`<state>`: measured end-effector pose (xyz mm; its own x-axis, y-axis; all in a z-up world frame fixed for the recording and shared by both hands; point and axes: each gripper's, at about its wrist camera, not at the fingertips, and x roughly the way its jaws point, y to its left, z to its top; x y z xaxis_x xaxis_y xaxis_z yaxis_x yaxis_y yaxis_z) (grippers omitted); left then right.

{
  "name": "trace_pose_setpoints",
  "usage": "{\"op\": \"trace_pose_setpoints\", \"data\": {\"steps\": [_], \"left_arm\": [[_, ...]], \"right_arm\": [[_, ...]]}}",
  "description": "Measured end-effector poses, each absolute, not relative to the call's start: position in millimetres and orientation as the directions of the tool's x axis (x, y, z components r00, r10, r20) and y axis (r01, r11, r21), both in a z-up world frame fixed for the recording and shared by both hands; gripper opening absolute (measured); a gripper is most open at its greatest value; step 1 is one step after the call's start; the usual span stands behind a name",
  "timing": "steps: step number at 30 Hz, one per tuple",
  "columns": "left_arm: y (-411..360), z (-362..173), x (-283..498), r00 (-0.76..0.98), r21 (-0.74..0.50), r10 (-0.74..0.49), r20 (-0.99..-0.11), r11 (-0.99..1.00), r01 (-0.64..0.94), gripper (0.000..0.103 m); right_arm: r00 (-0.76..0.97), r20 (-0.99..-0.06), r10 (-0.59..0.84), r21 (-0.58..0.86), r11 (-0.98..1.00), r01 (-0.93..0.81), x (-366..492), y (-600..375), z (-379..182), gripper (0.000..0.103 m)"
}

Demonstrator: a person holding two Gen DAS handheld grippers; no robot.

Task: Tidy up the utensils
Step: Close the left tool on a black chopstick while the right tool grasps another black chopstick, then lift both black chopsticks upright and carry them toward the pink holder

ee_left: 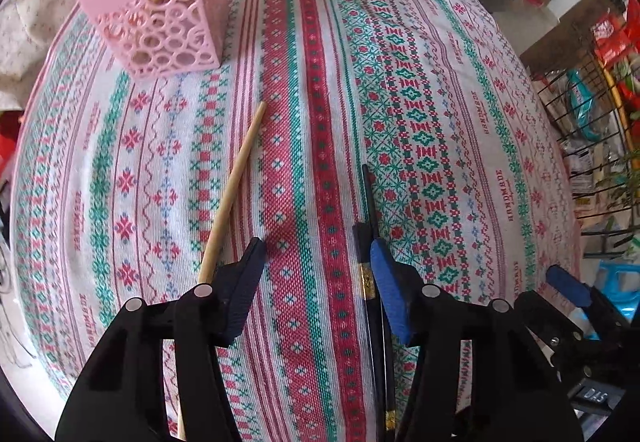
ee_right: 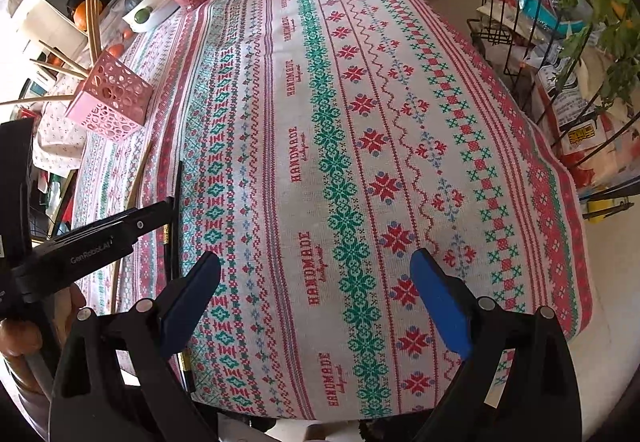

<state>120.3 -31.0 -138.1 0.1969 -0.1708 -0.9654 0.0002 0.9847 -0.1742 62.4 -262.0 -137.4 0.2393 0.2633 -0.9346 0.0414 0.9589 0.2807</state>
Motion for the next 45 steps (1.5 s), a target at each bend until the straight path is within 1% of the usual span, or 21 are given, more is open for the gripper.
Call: {"op": "trace_pose_setpoints", "data": {"steps": [3,8,11,13,14,18,19,20,21,22,24,28,32,36,37,39,40,41,42,44,45], "left_arm": [[-21.8,-138.4,118.1,0.17,-0.234,-0.229,-0.959,0.972,-0.011,0.05],[-28.4,-138.0,111.9,0.17,-0.208,-0.205,-0.964,0.978,0.001,0.049],[-45.2,-139.5,109.0,0.191,-0.114,-0.118,-0.974,0.993,0.033,0.045],[-60.4,-141.1,105.2,0.22,-0.014,-0.03,-0.975,0.997,0.074,0.041],[-65.5,-140.5,103.0,0.238,0.002,-0.019,-0.971,0.996,0.086,0.037],[-66.7,-139.3,99.2,0.254,-0.028,-0.053,-0.966,0.994,0.101,0.033],[-64.2,-138.6,96.0,0.259,-0.036,-0.064,-0.964,0.993,0.112,0.026],[-62.1,-138.2,93.2,0.266,-0.047,-0.079,-0.961,0.991,0.126,0.012],[-55.5,-136.9,89.5,0.274,-0.076,-0.111,-0.955,0.988,0.134,0.012],[-47.6,-135.5,86.4,0.277,-0.109,-0.141,-0.95,0.986,0.127,0.008],[-28.1,-134.2,85.6,0.275,-0.183,-0.201,-0.94,0.979,0.093,0.006],[1.3,-112.8,78.1,0.33,-0.238,-0.242,-0.913,0.97,0.054,0.006],[23.0,-79.6,70.5,0.423,-0.258,-0.252,-0.87,0.965,0.044,0.006],[41.5,-56.3,61.4,0.495,-0.239,-0.22,-0.841,0.971,0.025,0.006],[46.0,-54.1,60.3,0.504,-0.24,-0.217,-0.836,0.97,0.019,0.006],[54.3,-50.7,59.4,0.516,-0.246,-0.215,-0.829,0.969,0.007,0.006],[55.7,-50.2,59.6,0.52,-0.249,-0.213,-0.827,0.969,0.001,0.006],[57.5,-50.4,60.3,0.523,-0.25,-0.211,-0.826,0.968,-0.005,0.006],[63.0,-50.4,60.2,0.528,-0.254,-0.209,-0.823,0.967,-0.013,0.006],[63.4,-49.7,62.8,0.536,-0.26,-0.207,-0.819,0.965,-0.025,0.006],[65.8,-48.4,63.6,0.543,-0.268,-0.209,-0.814,0.963,-0.031,0.006]], "right_arm": [[0.231,-0.934,0.273,0.29,0.956,0.043,62.9,-261.0,-138.5,0.093],[0.237,-0.932,0.274,0.293,0.955,0.049,63.5,-261.3,-137.8,0.093],[0.245,-0.934,0.26,0.283,0.957,0.062,63.5,-264.4,-137.5,0.093],[0.243,-0.937,0.253,0.279,0.957,0.081,64.5,-267.6,-138.8,0.093],[0.24,-0.937,0.253,0.28,0.956,0.086,64.6,-268.7,-139.8,0.093],[0.236,-0.94,0.247,0.277,0.956,0.099,66.2,-268.8,-141.8,0.093],[0.24,-0.939,0.245,0.275,0.956,0.101,67.1,-267.4,-141.2,0.093],[0.241,-0.939,0.245,0.276,0.956,0.102,68.5,-265.7,-140.7,0.093],[0.241,-0.938,0.248,0.278,0.955,0.101,69.8,-263.7,-140.6,0.093],[0.238,-0.938,0.253,0.282,0.954,0.098,72.0,-260.8,-140.6,0.093],[0.232,-0.939,0.254,0.283,0.954,0.097,75.6,-255.0,-141.4,0.093],[0.214,-0.945,0.247,0.268,0.961,0.073,90.0,-231.2,-143.7,0.093],[0.22,-0.954,0.202,0.209,0.978,0.012,105.2,-195.1,-143.2,0.093],[0.198,-0.967,0.159,0.149,0.987,-0.061,112.7,-154.4,-153.9,0.093],[0.214,-0.971,0.109,0.09,0.991,-0.097,112.6,-140.8,-156.6,0.093],[0.243,-0.967,0.077,0.042,0.988,-0.146,110.0,-126.3,-157.4,0.085],[0.279,-0.959,0.046,-0.003,0.985,-0.171,106.9,-117.3,-155.4,0.069],[0.294,-0.955,0.049,-0.007,0.982,-0.187,105.6,-113.5,-154.0,0.052],[0.301,-0.951,0.066,0.003,0.979,-0.205,104.3,-109.7,-152.8,0.045],[0.306,-0.949,0.079,0.017,0.98,-0.199,104.3,-106.8,-151.8,0.016],[0.305,-0.948,0.09,0.033,0.982,-0.188,105.1,-106.8,-152.2,0.01]]}}
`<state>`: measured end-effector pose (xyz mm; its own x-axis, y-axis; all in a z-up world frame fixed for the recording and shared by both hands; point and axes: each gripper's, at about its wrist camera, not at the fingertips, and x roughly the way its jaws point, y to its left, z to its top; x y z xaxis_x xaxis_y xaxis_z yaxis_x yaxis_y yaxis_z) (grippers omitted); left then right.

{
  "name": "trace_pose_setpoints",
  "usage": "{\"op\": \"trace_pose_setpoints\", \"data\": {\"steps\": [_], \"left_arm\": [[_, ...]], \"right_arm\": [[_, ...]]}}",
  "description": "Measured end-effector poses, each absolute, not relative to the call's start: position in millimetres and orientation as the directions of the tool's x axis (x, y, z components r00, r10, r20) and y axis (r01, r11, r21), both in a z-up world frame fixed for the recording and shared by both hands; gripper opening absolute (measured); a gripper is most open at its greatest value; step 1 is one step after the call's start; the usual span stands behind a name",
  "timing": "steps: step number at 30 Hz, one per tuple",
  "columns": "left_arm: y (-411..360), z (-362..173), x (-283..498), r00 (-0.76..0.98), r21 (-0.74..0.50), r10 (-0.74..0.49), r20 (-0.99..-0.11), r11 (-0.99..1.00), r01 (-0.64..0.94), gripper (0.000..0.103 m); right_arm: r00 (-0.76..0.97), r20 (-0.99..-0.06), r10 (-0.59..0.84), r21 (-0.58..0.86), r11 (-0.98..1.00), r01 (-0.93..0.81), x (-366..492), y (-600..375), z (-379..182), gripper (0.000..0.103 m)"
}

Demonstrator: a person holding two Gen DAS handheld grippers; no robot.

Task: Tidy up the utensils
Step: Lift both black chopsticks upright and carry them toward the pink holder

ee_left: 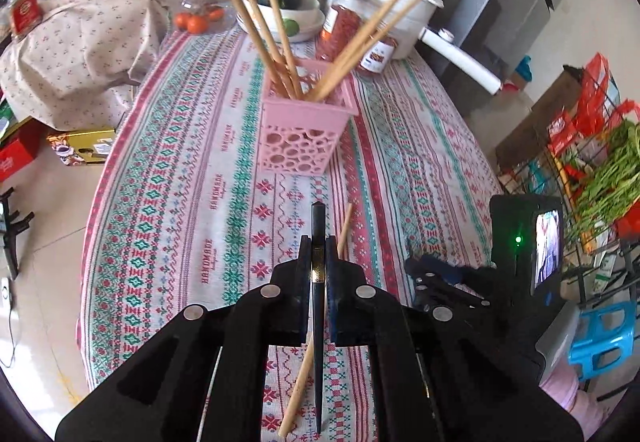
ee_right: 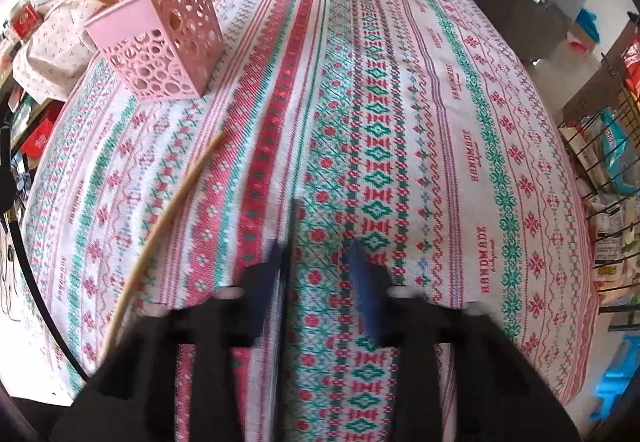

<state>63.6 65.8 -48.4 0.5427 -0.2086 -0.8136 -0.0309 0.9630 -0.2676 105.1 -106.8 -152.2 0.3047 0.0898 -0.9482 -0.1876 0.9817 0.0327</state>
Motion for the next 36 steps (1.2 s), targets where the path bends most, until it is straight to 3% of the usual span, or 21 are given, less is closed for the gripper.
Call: {"op": "trace_pose_setpoints", "data": {"steps": [2,14,26,36], "left_arm": [[67.3,-45.7,63.6,0.557,-0.279,-0.213,-0.803,0.96,-0.035,0.006],[78.7,-23.6,50.5,0.657,-0.292,-0.176,-0.733,0.954,-0.07,0.006],[87.8,18.6,18.4,0.768,-0.328,-0.142,-0.624,0.94,-0.093,0.006],[100.4,85.2,58.2,0.823,-0.353,-0.102,-0.56,0.927,-0.125,0.006]], "right_arm": [[0.3,-0.945,0.132,0.09,0.984,-0.152,108.2,-114.0,-152.8,0.006],[0.445,-0.844,0.297,0.314,0.949,-0.038,95.3,-164.9,-97.8,0.005],[0.585,-0.712,0.388,0.4,0.909,-0.116,61.3,-198.1,-2.9,0.005],[0.642,-0.608,0.468,0.519,0.846,-0.125,105.6,-203.7,68.8,0.005]]}}
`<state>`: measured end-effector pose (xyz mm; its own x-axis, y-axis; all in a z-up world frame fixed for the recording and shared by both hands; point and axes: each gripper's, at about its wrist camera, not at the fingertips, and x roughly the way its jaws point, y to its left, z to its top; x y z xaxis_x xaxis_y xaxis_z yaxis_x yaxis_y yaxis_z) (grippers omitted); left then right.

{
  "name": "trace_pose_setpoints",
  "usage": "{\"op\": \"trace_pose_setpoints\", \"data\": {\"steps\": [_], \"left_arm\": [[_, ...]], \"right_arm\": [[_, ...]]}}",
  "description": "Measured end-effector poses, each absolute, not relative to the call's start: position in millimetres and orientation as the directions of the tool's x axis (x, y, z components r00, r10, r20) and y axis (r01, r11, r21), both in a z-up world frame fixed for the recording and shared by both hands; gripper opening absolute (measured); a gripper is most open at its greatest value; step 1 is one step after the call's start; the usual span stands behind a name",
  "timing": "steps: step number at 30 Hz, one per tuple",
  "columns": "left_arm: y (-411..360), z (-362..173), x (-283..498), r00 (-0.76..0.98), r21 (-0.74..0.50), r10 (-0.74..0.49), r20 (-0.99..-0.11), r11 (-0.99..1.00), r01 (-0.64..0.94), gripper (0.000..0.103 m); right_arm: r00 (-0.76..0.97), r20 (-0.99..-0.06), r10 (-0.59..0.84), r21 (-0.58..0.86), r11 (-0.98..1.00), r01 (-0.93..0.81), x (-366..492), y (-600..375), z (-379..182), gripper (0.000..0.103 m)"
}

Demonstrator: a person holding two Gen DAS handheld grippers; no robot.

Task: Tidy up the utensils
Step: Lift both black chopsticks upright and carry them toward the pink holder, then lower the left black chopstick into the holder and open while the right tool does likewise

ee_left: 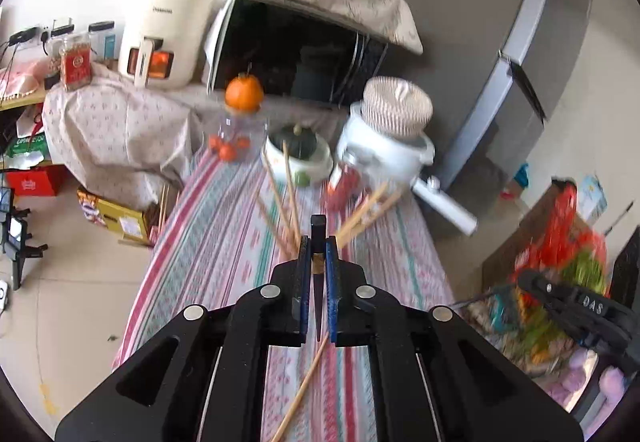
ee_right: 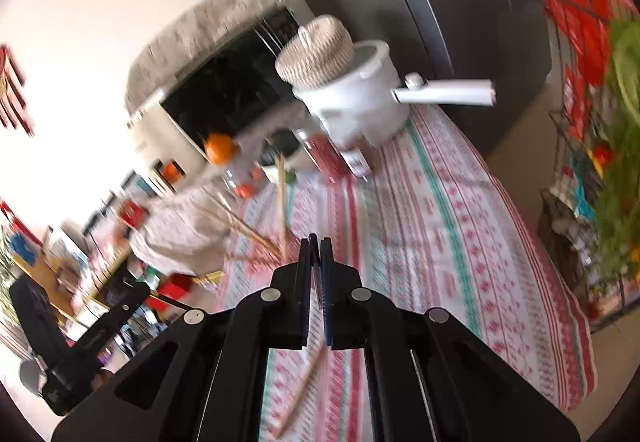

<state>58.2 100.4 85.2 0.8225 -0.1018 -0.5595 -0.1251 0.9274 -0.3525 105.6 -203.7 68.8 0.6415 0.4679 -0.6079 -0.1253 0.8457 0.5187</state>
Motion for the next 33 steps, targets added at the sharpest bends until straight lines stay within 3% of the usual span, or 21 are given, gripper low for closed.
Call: {"op": "trace_pose_setpoints", "data": {"steps": [9,11,13,21,33], "left_arm": [[114.4,104.8,122.8,0.839,-0.367,-0.048,-0.542,0.912,-0.185,0.007],[118.3,94.0,140.6,0.819,-0.367,-0.047,-0.572,0.907,-0.205,0.017],[126.6,79.8,150.3,0.792,-0.383,-0.044,-0.609,0.89,-0.246,0.02],[155.9,78.2,95.1,0.846,-0.43,0.025,-0.533,0.853,-0.296,0.026],[172.4,60.5,89.3,0.823,-0.472,-0.028,-0.568,0.83,-0.297,0.027]], "right_arm": [[0.655,-0.557,0.51,0.551,0.817,-0.168,148.9,-185.5,100.4,0.005],[0.65,-0.558,0.516,0.554,0.815,-0.172,157.8,-179.1,101.0,0.005],[0.64,-0.562,0.524,0.558,0.811,-0.174,164.2,-172.1,98.5,0.005],[0.618,-0.59,0.52,0.545,0.821,-0.171,179.2,-147.7,85.1,0.005],[0.61,-0.629,0.481,0.495,0.854,-0.163,198.4,-106.7,74.6,0.006]]}}
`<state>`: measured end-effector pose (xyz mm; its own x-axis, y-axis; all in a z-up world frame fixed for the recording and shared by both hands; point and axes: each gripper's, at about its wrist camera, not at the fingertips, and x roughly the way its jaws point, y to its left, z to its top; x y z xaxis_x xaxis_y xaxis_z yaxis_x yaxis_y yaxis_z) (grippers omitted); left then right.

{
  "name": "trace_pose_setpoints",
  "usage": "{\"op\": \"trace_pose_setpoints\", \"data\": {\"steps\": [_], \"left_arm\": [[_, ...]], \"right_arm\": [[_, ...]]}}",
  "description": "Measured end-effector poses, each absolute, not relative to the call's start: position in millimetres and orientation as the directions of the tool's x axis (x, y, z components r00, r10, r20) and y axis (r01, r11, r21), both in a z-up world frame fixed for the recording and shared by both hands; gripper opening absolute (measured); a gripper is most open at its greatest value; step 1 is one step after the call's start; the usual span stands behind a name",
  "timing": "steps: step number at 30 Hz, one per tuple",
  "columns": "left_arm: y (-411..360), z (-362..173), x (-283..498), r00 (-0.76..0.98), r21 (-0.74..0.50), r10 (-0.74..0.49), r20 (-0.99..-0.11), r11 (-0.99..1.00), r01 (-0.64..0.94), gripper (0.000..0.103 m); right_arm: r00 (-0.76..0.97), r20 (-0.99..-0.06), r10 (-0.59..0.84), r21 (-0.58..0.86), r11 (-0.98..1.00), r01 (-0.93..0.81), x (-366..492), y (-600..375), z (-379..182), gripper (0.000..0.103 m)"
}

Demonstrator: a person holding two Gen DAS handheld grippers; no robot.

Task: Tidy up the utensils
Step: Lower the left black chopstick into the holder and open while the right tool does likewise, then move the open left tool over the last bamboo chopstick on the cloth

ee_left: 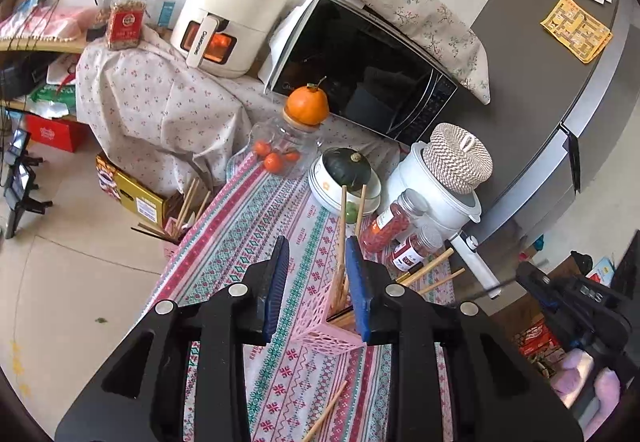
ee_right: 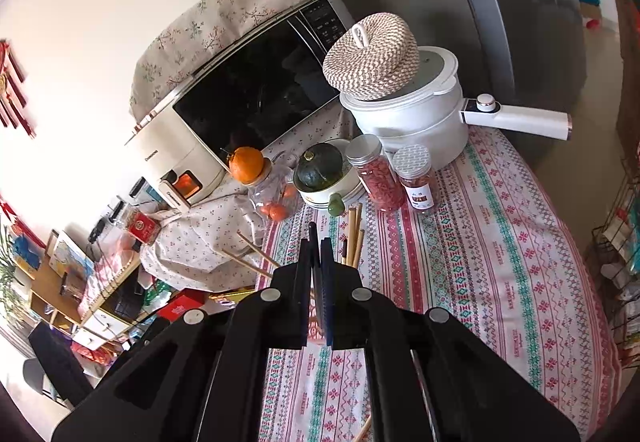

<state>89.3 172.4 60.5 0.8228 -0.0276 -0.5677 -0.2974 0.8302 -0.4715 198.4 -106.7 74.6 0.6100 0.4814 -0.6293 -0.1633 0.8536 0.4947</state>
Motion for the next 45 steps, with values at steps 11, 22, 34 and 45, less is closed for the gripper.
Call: {"op": "trace_pose_setpoints", "data": {"steps": [11,22,34,45], "left_arm": [[147.9,70.4,79.2,0.833,-0.436,-0.077,-0.547,0.876,-0.206,0.038],[106.2,52.6,60.3,0.811,-0.348,-0.048,-0.583,0.917,-0.197,0.058],[79.9,17.6,44.8,0.761,-0.276,-0.025,-0.648,0.939,-0.204,0.076],[64.8,-4.3,37.4,0.717,-0.238,-0.024,-0.696,0.951,-0.199,0.088]], "right_arm": [[0.619,-0.663,0.421,0.39,0.9,-0.194,188.3,-90.3,64.2,0.041],[0.662,-0.703,0.258,0.198,0.966,-0.166,135.2,-109.8,34.1,0.058],[0.65,-0.732,0.203,0.145,0.979,-0.142,103.0,-125.1,4.7,0.074],[0.609,-0.771,0.185,0.144,0.983,-0.116,84.8,-146.3,-23.5,0.087]]}}
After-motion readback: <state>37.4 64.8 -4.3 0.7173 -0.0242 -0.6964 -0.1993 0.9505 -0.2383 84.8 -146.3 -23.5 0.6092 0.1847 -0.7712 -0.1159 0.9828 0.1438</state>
